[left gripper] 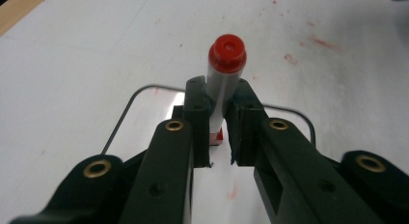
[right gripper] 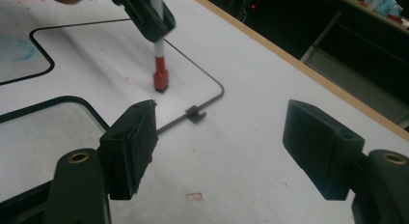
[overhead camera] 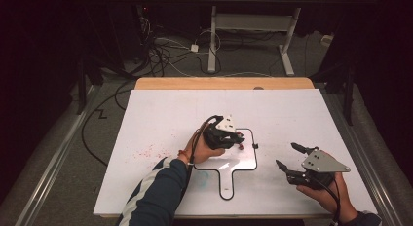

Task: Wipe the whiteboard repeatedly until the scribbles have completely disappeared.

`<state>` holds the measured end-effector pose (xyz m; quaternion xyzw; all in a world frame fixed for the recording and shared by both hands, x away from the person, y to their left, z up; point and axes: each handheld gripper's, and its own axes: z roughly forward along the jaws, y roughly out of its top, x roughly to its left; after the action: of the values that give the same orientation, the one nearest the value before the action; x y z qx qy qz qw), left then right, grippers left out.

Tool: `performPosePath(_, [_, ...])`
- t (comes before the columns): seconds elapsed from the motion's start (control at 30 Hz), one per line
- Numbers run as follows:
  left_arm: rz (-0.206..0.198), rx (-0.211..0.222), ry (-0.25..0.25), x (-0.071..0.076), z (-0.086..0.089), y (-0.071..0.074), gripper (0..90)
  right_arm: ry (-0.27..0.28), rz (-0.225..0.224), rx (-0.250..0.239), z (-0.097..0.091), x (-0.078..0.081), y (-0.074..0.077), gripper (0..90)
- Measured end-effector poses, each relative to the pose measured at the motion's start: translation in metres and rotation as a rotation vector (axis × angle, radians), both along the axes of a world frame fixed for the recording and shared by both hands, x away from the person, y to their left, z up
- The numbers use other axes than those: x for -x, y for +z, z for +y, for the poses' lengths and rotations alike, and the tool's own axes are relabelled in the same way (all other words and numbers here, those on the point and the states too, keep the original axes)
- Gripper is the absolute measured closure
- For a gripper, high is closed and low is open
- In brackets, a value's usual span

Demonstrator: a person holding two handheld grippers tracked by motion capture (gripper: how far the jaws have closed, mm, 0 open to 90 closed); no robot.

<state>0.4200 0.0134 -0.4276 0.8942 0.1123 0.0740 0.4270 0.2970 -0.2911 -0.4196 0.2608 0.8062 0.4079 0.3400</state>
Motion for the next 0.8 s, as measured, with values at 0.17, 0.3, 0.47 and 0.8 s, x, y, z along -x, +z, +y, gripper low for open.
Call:
performPosePath(0.17, [0.013, -0.06, -0.027, 0.011, 0.016, 0.006, 78.7, 0.001, 0.002, 0.005, 0.002, 0.0, 0.0, 28.6])
performPosePath(0.3, [0.025, -0.079, -0.036, 0.018, 0.025, 0.008, 78.7, 0.003, 0.002, 0.006, 0.003, -0.001, 0.0, 28.7])
performPosePath(0.47, [0.024, -0.068, -0.04, 0.016, 0.02, 0.008, 78.7, 0.012, 0.007, 0.009, 0.006, -0.002, -0.001, 28.7])
performPosePath(0.8, [0.01, -0.012, -0.078, 0.013, -0.011, 0.002, 78.8, 0.016, 0.006, 0.004, 0.005, -0.002, -0.001, 28.7])
